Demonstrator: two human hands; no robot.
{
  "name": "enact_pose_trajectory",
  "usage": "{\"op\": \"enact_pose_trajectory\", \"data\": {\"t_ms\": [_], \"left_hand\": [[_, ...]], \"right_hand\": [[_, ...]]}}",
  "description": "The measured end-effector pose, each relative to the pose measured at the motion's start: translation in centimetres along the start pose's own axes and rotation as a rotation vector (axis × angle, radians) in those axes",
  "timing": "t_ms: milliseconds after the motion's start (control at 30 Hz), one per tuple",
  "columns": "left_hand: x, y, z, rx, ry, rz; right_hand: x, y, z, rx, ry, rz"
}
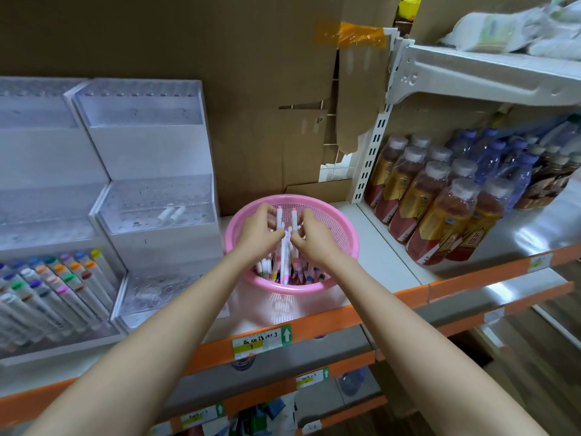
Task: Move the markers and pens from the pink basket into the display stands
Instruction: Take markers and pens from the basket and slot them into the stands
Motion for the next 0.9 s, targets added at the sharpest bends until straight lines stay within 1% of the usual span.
{"op": "enact_pose_trajectory", "data": {"t_ms": [133, 267, 367, 500, 600, 667, 767, 900], "left_hand": [[-0.6, 0.9, -1.7, 0.176, -0.004, -0.001], [-1.9, 1.8, -3.9, 0.408, -0.084, -0.055], [-3.5, 2.7, -5.3, 0.510, -0.118, -0.079], [-6.2, 4.9, -6.4, 0.561, -0.072, -0.111], [-8.7, 6.8, -6.8, 0.573, -0.084, -0.134], [-10.9, 7.9, -6.9, 0.572, -0.107, -0.182], [-14.9, 9.5, -6.9, 0.575, -0.142, -0.241], [-20.4, 11.5, -6.3, 0.550, -0.169, -0.285]], "right_hand": [[-1.5, 0.8, 0.8, -0.041, -0.094, -0.107], [-3.0, 1.7, 2.2, -0.129, -0.183, -0.220], [-4.2, 2.7, 3.7, -0.192, -0.227, -0.300], [-5.0, 4.1, 6.4, -0.241, -0.268, -0.363], [-4.7, 4.7, 9.3, -0.289, -0.250, -0.400], [-4.4, 4.9, 11.7, -0.339, -0.246, -0.415], [-3.5, 4.8, 15.8, -0.403, -0.247, -0.407], [-1.9, 4.5, 20.9, -0.428, -0.280, -0.371]]}}
Point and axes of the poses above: each hand's wrist, its own y-axis away from the middle knuckle, its own x-axis out of the palm, z = x × y, the point moved 4 cm from there along -y, towards the middle knuckle, and after that the axes turned 14 degrees about y, right-handed, at the moved point
